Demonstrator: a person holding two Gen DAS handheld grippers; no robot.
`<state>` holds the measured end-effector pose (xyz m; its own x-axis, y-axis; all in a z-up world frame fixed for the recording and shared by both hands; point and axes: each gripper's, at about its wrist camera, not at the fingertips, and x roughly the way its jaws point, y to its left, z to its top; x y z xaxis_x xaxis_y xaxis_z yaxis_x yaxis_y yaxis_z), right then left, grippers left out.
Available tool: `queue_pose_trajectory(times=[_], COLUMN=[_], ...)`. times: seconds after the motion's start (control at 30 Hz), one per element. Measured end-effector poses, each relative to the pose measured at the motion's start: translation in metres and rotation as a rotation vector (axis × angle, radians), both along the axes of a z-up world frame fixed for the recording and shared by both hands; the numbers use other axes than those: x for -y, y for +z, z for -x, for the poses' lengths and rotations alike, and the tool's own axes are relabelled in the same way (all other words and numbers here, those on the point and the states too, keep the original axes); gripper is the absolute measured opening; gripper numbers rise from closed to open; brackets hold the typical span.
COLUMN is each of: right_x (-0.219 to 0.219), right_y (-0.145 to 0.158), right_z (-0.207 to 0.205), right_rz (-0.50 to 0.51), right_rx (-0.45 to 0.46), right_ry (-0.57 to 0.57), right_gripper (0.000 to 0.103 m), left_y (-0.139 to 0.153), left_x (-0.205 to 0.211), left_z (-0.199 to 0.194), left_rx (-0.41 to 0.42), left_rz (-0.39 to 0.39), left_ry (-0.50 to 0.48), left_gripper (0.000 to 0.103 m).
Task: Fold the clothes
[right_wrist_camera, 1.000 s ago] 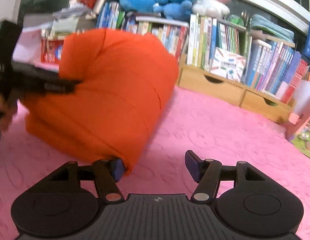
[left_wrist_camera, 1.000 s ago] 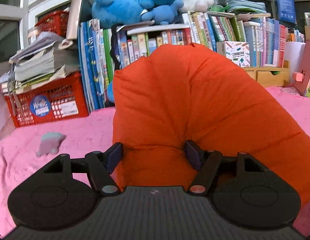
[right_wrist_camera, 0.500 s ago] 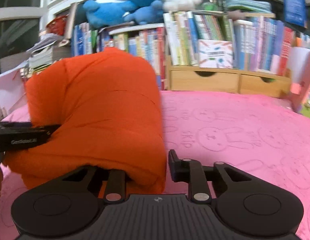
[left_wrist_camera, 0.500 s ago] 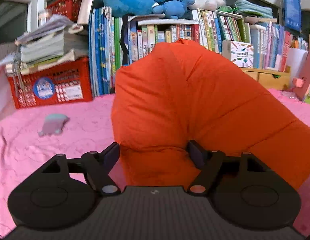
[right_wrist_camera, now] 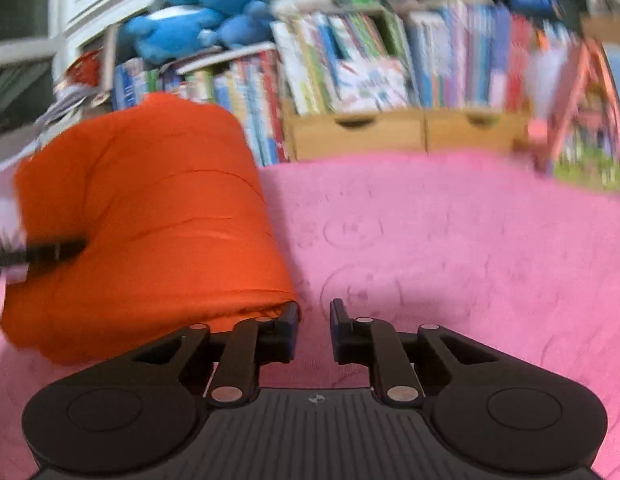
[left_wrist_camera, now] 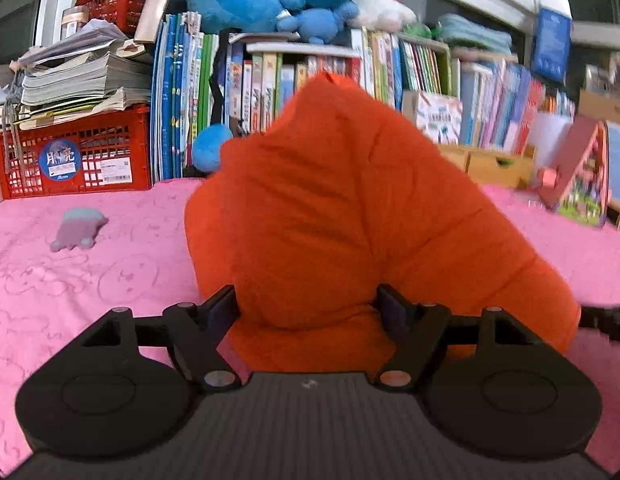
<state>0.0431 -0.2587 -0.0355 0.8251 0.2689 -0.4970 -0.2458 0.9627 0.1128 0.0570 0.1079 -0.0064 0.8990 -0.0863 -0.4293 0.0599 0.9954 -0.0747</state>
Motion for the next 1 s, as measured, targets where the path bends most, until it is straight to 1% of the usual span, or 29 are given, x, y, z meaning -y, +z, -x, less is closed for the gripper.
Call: queue_pose_trajectory(times=[0.07, 0.13, 0.23, 0.3, 0.43, 0.5, 0.53, 0.6, 0.67, 0.7, 0.73, 0.8, 0.83, 0.87, 0.93, 1.0], right_x=[-0.007, -0.015, -0.029, -0.034, -0.03, -0.023, -0.019, -0.014, -0.016, -0.017, -0.018, -0.016, -0.013, -0.008, 0.009, 0.028], right_y=[0.004, 0.006, 0.007, 0.005, 0.003, 0.0, -0.001, -0.004, -0.008, -0.009, -0.011, -0.016, -0.019, -0.022, -0.034, -0.049], right_z=[0.001, -0.004, -0.014, -0.024, -0.041, -0.049, -0.053, -0.062, -0.074, -0.081, -0.087, -0.1, -0.105, -0.108, -0.111, -0.11], right_rz=[0.038, 0.061, 0.098, 0.093, 0.008, -0.077, -0.119, -0.203, -0.245, -0.265, -0.3, -0.442, -0.532, -0.598, -0.821, -1.047], right_rx=[0.034, 0.053, 0.076, 0.074, 0.034, 0.005, -0.009, -0.035, -0.047, -0.054, -0.071, -0.136, -0.181, -0.207, -0.285, -0.373], right_ry=[0.017, 0.034, 0.059, 0.067, 0.056, 0.057, 0.058, 0.053, 0.062, 0.067, 0.073, 0.084, 0.08, 0.06, 0.079, 0.092], right_gripper=[0.027, 0.029, 0.033, 0.034, 0.035, 0.035, 0.038, 0.047, 0.064, 0.066, 0.065, 0.038, 0.025, 0.021, 0.017, 0.015], left_y=[0.012, 0.021, 0.027, 0.028, 0.03, 0.031, 0.032, 0.035, 0.038, 0.038, 0.039, 0.039, 0.039, 0.039, 0.038, 0.038], left_x=[-0.007, -0.009, -0.009, -0.011, -0.017, -0.021, -0.023, -0.028, -0.033, -0.035, -0.037, -0.037, -0.037, -0.037, -0.036, -0.036], left_z=[-0.01, -0.015, -0.016, -0.016, -0.015, -0.017, -0.017, -0.019, -0.02, -0.022, -0.024, -0.024, -0.024, -0.023, -0.022, -0.021], left_rx=[0.026, 0.058, 0.102, 0.114, 0.143, 0.163, 0.176, 0.202, 0.225, 0.227, 0.225, 0.221, 0.219, 0.217, 0.213, 0.209], left_rz=[0.006, 0.003, -0.015, -0.001, 0.046, 0.065, 0.079, 0.11, 0.14, 0.15, 0.159, 0.166, 0.168, 0.171, 0.176, 0.181], left_ry=[0.016, 0.038, 0.081, 0.099, 0.132, 0.157, 0.168, 0.193, 0.226, 0.236, 0.244, 0.237, 0.232, 0.227, 0.217, 0.207], left_gripper=[0.075, 0.075, 0.075, 0.075, 0.075, 0.075, 0.075, 0.075, 0.075, 0.075, 0.075, 0.075, 0.075, 0.075, 0.075, 0.075])
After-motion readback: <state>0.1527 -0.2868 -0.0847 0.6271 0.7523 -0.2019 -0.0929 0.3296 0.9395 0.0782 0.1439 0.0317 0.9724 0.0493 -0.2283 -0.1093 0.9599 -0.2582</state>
